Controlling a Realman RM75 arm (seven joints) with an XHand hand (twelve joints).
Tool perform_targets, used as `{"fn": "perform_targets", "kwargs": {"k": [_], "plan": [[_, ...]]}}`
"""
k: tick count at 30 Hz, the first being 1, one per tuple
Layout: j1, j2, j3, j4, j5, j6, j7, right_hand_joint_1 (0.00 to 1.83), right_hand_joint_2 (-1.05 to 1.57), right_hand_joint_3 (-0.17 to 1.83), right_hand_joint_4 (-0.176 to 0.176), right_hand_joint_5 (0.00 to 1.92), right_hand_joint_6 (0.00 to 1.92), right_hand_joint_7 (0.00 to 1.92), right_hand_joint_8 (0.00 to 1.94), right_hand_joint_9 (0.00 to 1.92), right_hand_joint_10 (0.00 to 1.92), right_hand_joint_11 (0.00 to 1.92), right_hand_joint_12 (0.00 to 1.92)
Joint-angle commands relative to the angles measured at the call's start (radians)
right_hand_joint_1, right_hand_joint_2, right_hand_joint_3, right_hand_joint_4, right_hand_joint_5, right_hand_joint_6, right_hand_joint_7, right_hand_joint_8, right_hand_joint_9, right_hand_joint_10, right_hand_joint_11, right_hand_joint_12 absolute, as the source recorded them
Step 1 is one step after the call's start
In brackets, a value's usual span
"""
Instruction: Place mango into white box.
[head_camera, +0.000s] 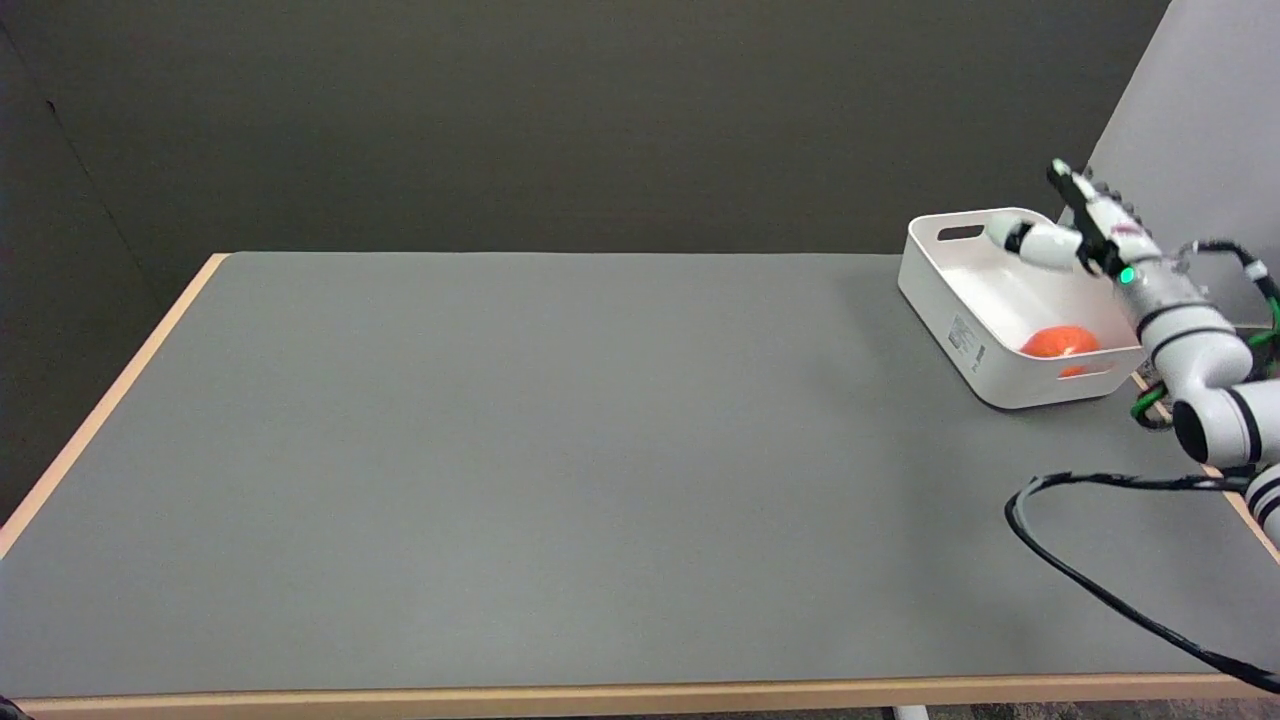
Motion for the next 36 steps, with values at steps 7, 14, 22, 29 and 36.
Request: {"fn": "perform_targets", "kwargs": {"k": [7,14,22,29,36], "plan": [[-0.341,-0.061,0.283,-0.561,0.328,-0.148,0.212,0.37,0.56,0.95,0.077,0.02,0.2,0.0,0.13,0.0,0.35,0.03,1.01],[-0.807,-0.159,0.273,-0.756,0.361,-0.277,0.484,1.17,1.13,0.25,-0.089,0.59,1.58,0.88,1.26,0.8,1.28,0.68,1.82],[-0.939,-0.298,0.026,-0.878,0.283,-0.226,0.441,1.18,1.0,0.51,-0.076,0.64,1.55,0.9,1.34,0.85,1.37,0.76,1.88],[-0.861,-0.238,-0.281,-0.841,0.293,-0.206,0.241,1.18,0.94,0.61,-0.048,0.67,1.58,0.91,1.32,0.83,1.44,0.74,1.88],[-0.866,-0.239,-0.374,-0.816,0.286,-0.429,0.137,1.18,0.95,0.58,-0.038,0.68,1.56,0.91,1.29,0.83,1.43,0.69,1.92]]}}
